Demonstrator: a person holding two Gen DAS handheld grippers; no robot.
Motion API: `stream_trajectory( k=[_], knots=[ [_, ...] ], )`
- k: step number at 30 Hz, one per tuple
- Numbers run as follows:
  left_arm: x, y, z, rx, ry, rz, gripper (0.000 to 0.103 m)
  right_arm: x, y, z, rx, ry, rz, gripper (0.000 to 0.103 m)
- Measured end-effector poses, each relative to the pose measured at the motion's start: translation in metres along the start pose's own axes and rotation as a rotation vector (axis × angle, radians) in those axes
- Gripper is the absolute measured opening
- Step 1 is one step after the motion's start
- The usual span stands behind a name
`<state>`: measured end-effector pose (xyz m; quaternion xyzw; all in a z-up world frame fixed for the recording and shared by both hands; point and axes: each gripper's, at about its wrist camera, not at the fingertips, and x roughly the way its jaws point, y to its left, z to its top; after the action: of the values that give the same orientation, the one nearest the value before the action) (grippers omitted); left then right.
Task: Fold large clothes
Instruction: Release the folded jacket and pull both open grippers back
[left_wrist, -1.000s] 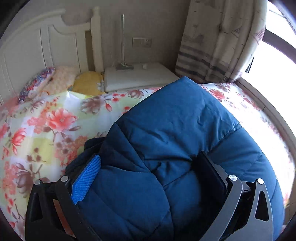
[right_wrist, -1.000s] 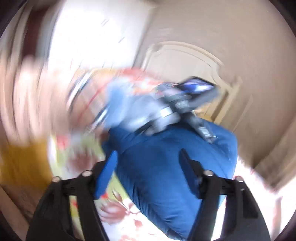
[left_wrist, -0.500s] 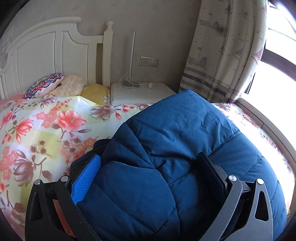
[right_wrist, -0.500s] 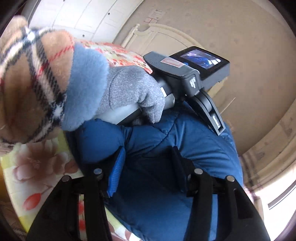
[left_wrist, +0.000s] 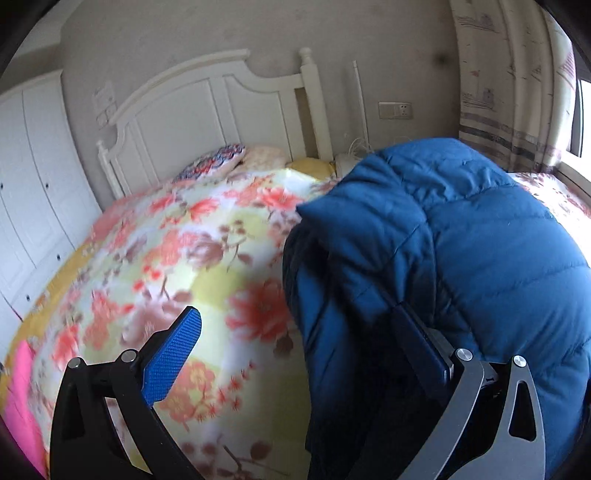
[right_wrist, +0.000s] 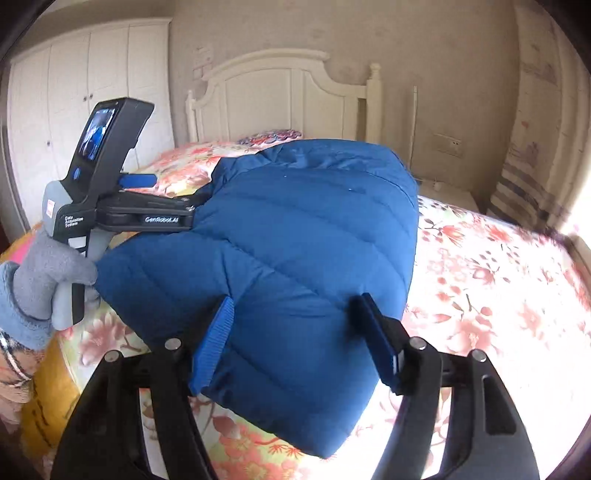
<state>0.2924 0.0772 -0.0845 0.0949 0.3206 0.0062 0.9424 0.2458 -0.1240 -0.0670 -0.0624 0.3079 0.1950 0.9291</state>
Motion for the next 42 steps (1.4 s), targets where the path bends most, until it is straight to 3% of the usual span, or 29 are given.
stream_trajectory(
  k=[3,5,7,10,13,17,20,22,24,27,31,34,37,39,42],
  knots=[
    [0.0,0.006,-0.008,-0.018,0.01,-0.008,0.099,-0.015,-0.01,0.029,0.014,0.01,0.078,0.065],
    [0.0,0.006,-0.01,-0.005,0.007,-0.004,0.099,-0.018,-0.035,0.068,0.06,-0.035,0.015,0.065],
    [0.001,0.007,-0.01,-0.007,0.007,-0.017,0.099,0.003,-0.054,0.095,0.116,-0.018,-0.008,0.065],
    [0.004,0.006,-0.01,-0.008,0.009,-0.03,0.099,0.059,-0.077,0.142,0.18,0.061,-0.021,0.065],
    [0.006,0.005,-0.009,-0.013,0.025,-0.038,0.099,0.134,-0.078,0.173,0.155,0.176,-0.066,0.066],
    [0.009,0.006,-0.006,-0.019,0.036,-0.031,0.099,0.226,-0.057,0.174,0.042,0.363,-0.132,0.074],
    [0.012,0.006,-0.004,-0.018,0.046,-0.031,0.099,0.242,-0.045,0.169,-0.009,0.39,-0.175,0.075],
    [0.01,0.004,-0.005,-0.008,0.043,-0.028,0.099,0.228,-0.043,0.166,-0.02,0.345,-0.162,0.074],
    [0.005,0.003,-0.006,-0.003,0.043,-0.008,0.099,0.191,-0.047,0.164,0.029,0.272,-0.093,0.074],
    [-0.003,0.002,-0.007,-0.007,0.043,0.009,0.099,0.109,-0.061,0.152,0.14,0.117,-0.024,0.077],
    [-0.013,-0.002,-0.007,-0.008,0.036,0.038,0.099,0.009,-0.053,0.1,0.137,-0.02,0.01,0.086],
    [-0.03,-0.001,-0.009,-0.033,0.038,0.059,0.099,-0.043,-0.047,0.054,0.142,-0.063,0.02,0.087],
    [-0.069,-0.007,-0.013,-0.042,-0.008,0.022,0.099,-0.085,-0.041,0.013,0.179,-0.082,0.013,0.089],
    [-0.098,-0.015,-0.016,-0.034,-0.04,0.007,0.099,-0.113,-0.035,-0.013,0.224,-0.1,-0.019,0.09],
    [-0.147,-0.028,-0.022,-0.026,-0.091,-0.01,0.099,-0.143,-0.02,-0.033,0.272,-0.138,-0.088,0.101]
  ],
)
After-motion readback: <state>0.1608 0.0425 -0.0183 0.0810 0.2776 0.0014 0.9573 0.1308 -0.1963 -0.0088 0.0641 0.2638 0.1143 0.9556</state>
